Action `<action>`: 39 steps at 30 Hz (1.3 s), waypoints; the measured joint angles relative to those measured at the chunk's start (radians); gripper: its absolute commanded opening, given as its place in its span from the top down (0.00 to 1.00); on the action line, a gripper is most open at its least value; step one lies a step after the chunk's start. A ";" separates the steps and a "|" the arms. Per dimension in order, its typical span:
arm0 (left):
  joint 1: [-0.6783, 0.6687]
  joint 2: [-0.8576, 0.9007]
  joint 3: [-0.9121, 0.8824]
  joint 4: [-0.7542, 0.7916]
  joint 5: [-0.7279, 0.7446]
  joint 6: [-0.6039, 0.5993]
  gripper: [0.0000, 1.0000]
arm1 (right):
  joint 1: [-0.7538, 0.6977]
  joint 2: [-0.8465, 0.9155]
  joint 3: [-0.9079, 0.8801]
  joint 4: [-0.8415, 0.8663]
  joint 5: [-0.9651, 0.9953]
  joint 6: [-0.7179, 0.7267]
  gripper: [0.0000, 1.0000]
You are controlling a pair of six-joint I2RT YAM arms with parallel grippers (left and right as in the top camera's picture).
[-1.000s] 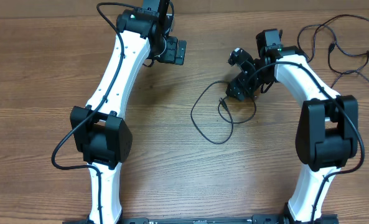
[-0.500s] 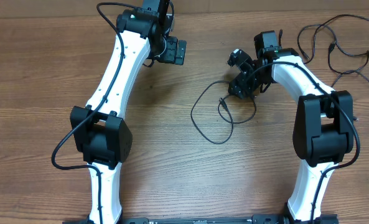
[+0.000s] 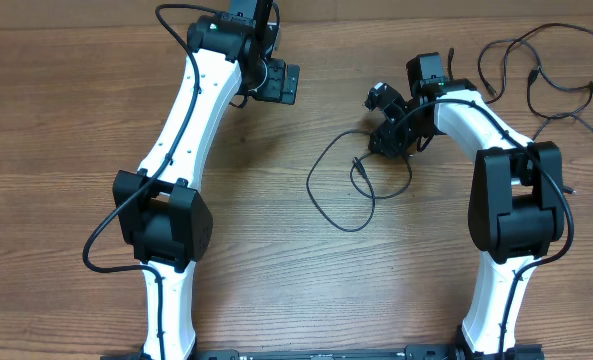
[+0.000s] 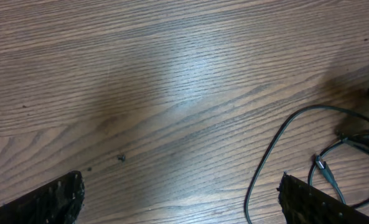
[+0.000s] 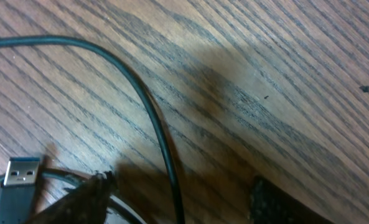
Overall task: Untangle cables
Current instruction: 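Grasp the central black cable with the right gripper and lift it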
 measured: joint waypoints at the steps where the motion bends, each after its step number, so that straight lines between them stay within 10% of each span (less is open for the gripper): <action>1: 0.000 0.000 0.000 0.000 0.000 0.000 0.00 | 0.000 0.000 0.000 0.000 0.000 0.000 0.34; 7: 0.000 0.000 0.000 0.000 0.000 0.000 0.00 | 0.000 0.000 0.000 -0.006 0.002 0.000 0.45; 18: 0.000 0.000 0.000 0.000 0.000 0.000 0.00 | 0.019 0.001 0.004 -0.061 -0.002 0.006 0.95; 39: 0.000 0.000 0.000 0.000 0.000 0.000 0.00 | 0.022 0.005 0.224 -0.355 0.091 0.072 0.96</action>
